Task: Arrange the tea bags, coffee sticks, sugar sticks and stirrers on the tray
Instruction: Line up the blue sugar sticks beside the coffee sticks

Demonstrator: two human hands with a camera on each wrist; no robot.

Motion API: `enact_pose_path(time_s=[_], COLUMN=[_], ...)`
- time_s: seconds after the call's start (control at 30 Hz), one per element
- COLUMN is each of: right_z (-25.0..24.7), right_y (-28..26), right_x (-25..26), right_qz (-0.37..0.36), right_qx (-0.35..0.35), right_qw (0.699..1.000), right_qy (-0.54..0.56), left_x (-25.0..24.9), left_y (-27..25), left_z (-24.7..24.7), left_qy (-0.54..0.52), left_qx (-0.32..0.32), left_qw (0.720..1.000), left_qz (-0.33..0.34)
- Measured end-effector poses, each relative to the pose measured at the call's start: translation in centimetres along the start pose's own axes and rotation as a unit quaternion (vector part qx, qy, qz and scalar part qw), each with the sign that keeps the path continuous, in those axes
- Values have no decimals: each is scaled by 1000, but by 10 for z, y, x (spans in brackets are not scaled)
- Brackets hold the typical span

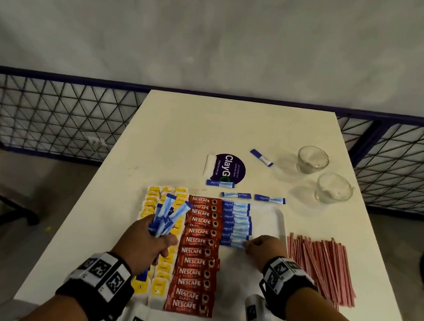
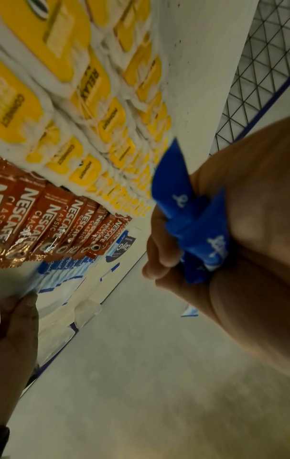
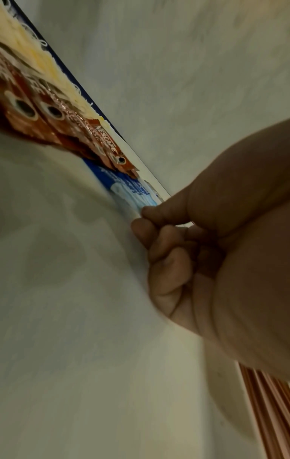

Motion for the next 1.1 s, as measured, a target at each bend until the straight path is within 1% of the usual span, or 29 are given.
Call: enact_pose_path(time_s=[0.17, 0.3, 0.43, 0.47, 0.53, 0.57, 0.6, 0.63, 0.7, 0.73, 0.77, 0.83, 0.87, 0.93, 1.03, 1.1], right_z=[-2, -3, -5, -7, -16, -23, -30, -35, -38, -38, -39, -44, -47, -52, -56, -58], right_y=[0, -3, -8, -10, -19, -25, -35, -46, -70, -79, -85, -90, -89, -82, -70, -61], right_x=[1, 1, 4, 5, 10, 19, 32, 50, 90, 106, 117, 124, 123, 110, 86, 67], right_qz=[7, 12, 12, 15, 8, -16, -56, -107, -206, -243, -272, -299, -298, -268, -218, -185], right_qx=[-7, -15, -19, -26, -67, -92, -106, -99, -36, -14, -12, -41, -53, -66, -60, -62], right_qw=[999, 999, 998, 998, 997, 995, 993, 988, 969, 959, 952, 945, 943, 948, 950, 950], right_qy=[-37, -27, -50, -52, -49, -36, -7, 41, 132, 144, 138, 129, 136, 160, 218, 245], left_x=[6, 3, -1, -2, -2, -2, -3, -3, -4, -6, -7, -12, -14, -16, -14, -12], left_y=[4, 6, 5, 5, 5, 5, 5, 5, 6, 7, 7, 7, 6, 5, 6, 7], left_z=[-3, -3, -3, -2, 0, 2, 4, 7, 15, 19, 24, 34, 37, 39, 36, 34], left_qy=[2, 6, 17, 20, 27, 31, 37, 45, 64, 78, 96, 135, 146, 141, 100, 92], left_qx=[-2, 9, 25, 32, 45, 51, 59, 68, 86, 92, 99, 117, 124, 129, 122, 116], left_qw=[1000, 1000, 1000, 999, 999, 998, 998, 997, 994, 993, 991, 984, 981, 981, 987, 989], left_qz=[-9, -10, -5, -5, -8, -11, -11, -10, -10, -8, -3, 14, 19, 14, -3, -8])
Point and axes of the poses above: each hand's wrist, its own y-axis towards the middle knuckle, its own z-axis out of the palm, x = y × z, the point moved 7 cm from there along y, towards the middle knuckle, and after that the axes turned 12 degrees about -y, right-handed, at the moved point
